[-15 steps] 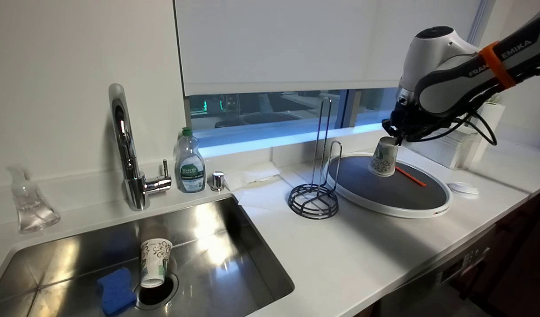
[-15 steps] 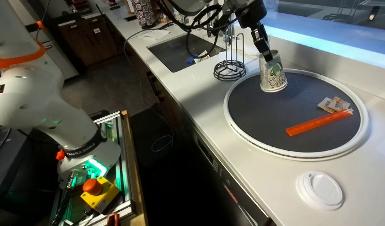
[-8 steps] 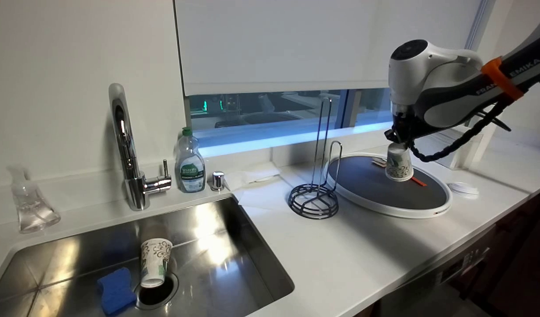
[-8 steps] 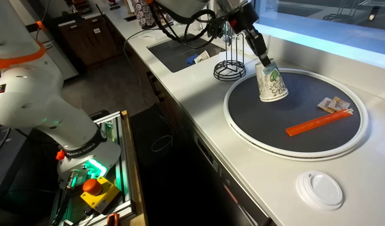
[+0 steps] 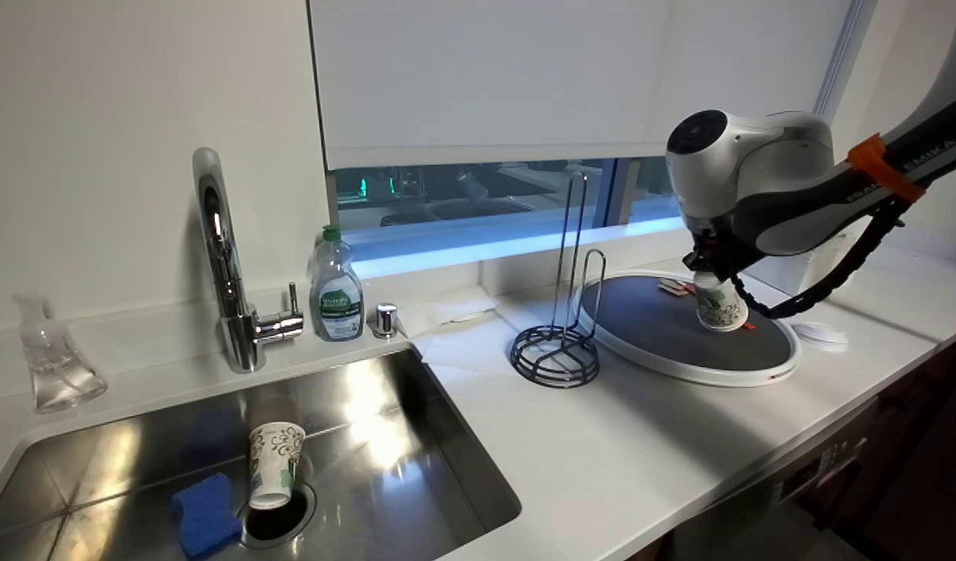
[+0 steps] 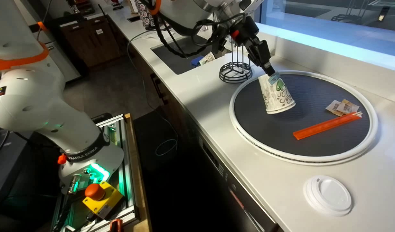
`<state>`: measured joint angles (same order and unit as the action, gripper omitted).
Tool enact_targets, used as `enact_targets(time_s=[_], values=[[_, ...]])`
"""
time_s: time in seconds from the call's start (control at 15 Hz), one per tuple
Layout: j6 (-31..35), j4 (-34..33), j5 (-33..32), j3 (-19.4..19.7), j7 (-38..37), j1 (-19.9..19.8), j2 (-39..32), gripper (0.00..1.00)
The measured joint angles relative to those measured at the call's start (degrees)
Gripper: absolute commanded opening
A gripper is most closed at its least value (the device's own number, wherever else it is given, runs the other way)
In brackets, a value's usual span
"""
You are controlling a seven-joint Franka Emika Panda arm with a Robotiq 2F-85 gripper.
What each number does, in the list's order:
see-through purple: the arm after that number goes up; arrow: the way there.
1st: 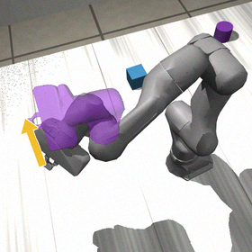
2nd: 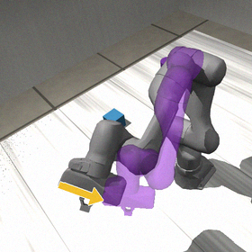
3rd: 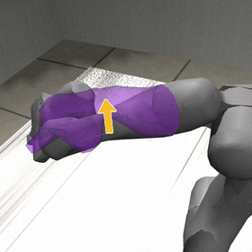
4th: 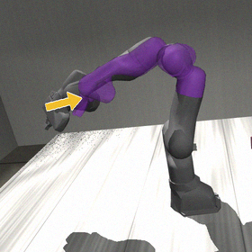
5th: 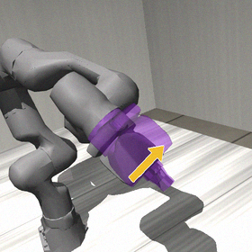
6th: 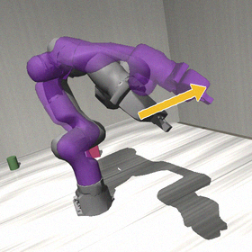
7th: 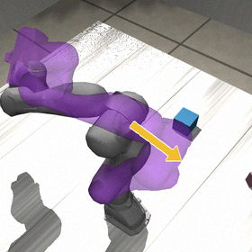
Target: Turn the paper cup over and put the orange object inside the paper cup
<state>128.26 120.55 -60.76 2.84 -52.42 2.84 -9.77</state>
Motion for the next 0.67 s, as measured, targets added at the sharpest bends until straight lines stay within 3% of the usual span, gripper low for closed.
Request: enact_targets(time_s=[0.13, 0.27, 0.67], values=[[-0.17, 0.24, -0.73, -0.27, 0.18, 0.00, -0.69, 0.02], [-0.29, 0.35, -1.23, -0.47, 0.49, 0.00, -1.23, 0.29], [-0.34, 0.55, -1.91, -1.02, 0.93, -0.01, -1.66, 0.73]])
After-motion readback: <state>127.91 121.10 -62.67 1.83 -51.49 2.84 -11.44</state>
